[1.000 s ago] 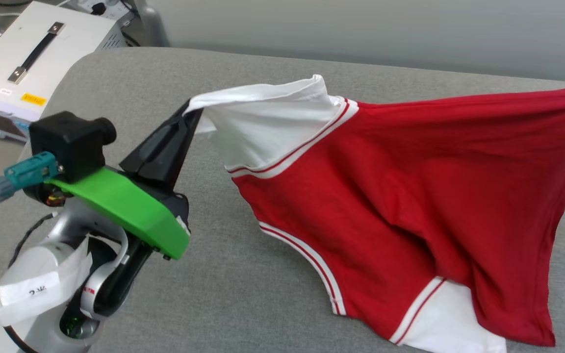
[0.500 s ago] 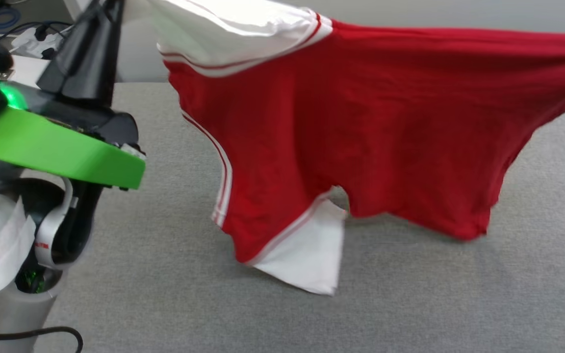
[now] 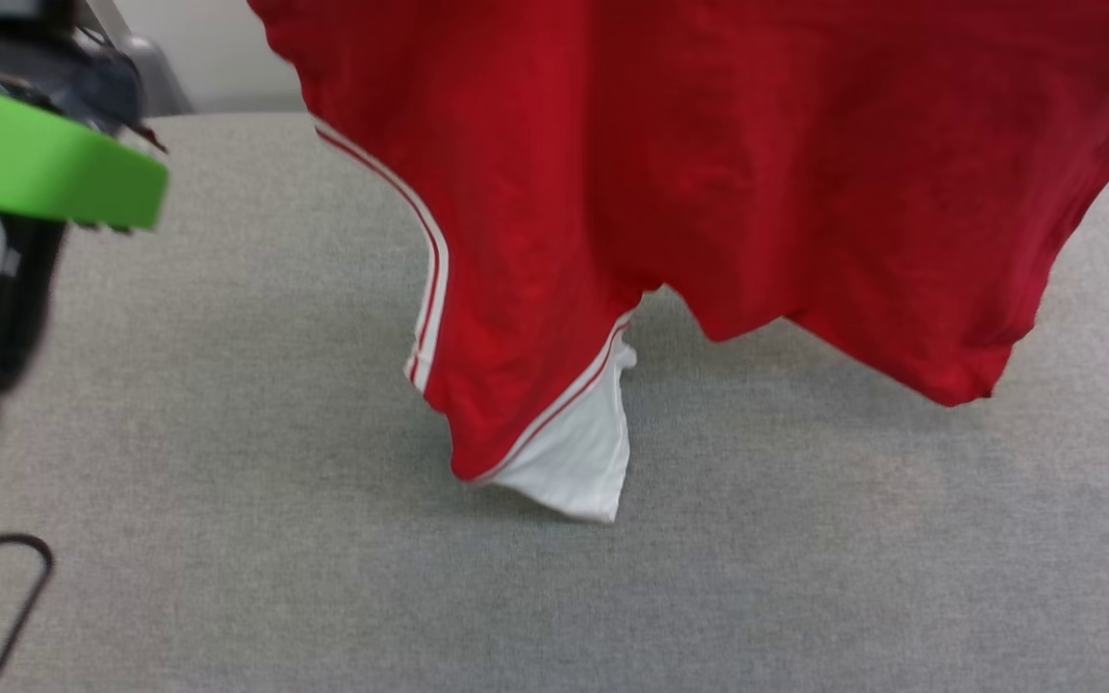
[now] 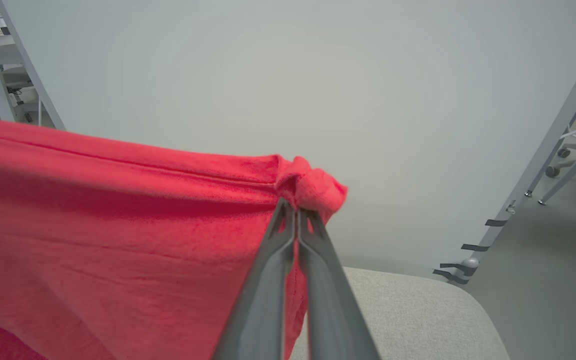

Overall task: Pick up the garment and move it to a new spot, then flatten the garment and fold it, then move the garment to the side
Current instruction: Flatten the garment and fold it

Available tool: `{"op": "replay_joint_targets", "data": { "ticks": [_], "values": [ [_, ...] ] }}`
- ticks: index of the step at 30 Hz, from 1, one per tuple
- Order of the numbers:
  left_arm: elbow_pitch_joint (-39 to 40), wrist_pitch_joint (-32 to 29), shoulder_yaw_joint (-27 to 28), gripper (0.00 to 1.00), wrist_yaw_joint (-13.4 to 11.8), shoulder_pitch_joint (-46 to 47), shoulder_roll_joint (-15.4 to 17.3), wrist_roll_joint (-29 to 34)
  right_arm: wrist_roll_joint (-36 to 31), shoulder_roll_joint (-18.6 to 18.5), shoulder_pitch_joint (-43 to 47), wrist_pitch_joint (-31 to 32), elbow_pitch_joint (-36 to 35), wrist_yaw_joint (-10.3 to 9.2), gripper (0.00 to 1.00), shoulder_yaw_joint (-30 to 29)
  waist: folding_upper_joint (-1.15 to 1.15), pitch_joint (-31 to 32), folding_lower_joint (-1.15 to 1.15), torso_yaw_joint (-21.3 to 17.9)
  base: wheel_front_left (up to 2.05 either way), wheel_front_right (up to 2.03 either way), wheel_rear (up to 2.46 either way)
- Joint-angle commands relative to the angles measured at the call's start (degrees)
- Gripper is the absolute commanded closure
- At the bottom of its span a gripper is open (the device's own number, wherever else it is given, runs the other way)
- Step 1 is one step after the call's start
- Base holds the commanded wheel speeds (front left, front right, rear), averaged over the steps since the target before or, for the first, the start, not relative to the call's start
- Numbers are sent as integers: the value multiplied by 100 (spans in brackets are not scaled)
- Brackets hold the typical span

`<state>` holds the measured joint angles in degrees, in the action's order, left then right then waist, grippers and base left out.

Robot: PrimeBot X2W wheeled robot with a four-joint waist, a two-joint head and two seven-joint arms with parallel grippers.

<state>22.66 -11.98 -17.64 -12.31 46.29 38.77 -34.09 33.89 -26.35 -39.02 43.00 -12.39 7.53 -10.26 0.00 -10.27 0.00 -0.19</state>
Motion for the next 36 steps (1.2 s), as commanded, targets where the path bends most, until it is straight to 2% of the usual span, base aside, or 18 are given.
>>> {"op": "replay_joint_targets", "data": {
  "ticks": [1,5,9,15,20,24,28,32,36],
  "values": [
    [-90,-74,29,100,92,266,129,67,-25,-72,-185,-105,17,-4,100,-10,0,-326,0,-13,0,0,0],
    [-470,-367,-40,100,503,872,487,169,-83,-257,-548,-369,96,-4,100,84,0,-736,0,-26,0,0,0],
    [-847,-578,-104,100,876,1599,645,209,-87,-319,-1047,-597,408,-4,100,111,0,-1185,0,-34,0,0,0],
    [-1686,-702,-244,100,1296,3036,521,399,-281,-203,-2274,-944,1074,-4,100,324,0,-1991,0,-59,0,0,0],
    [-2751,-671,-421,100,1502,4472,176,724,-521,-10,-3466,-1505,1828,-4,100,595,0,-2557,0,-87,0,0,0],
    [-3717,-321,-564,100,1626,5571,-85,1083,-842,154,-4281,-1925,2516,-4,100,776,0,-2896,0,-111,0,0,0],
    [-4618,299,-657,100,1627,6382,-306,1441,-1153,275,-4933,-2424,3261,-4,100,966,0,-3113,0,-97,0,0,0],
    [-5403,922,-739,100,1633,6712,-469,1616,-1382,429,-5291,-2939,3864,-4,100,1154,0,-3241,0,-46,0,0,0],
    [-5956,1580,-787,100,1635,6536,-617,1614,-1404,608,-5291,-3350,4260,-4,100,1394,0,-3273,0,29,0,0,0]
  ]
}}
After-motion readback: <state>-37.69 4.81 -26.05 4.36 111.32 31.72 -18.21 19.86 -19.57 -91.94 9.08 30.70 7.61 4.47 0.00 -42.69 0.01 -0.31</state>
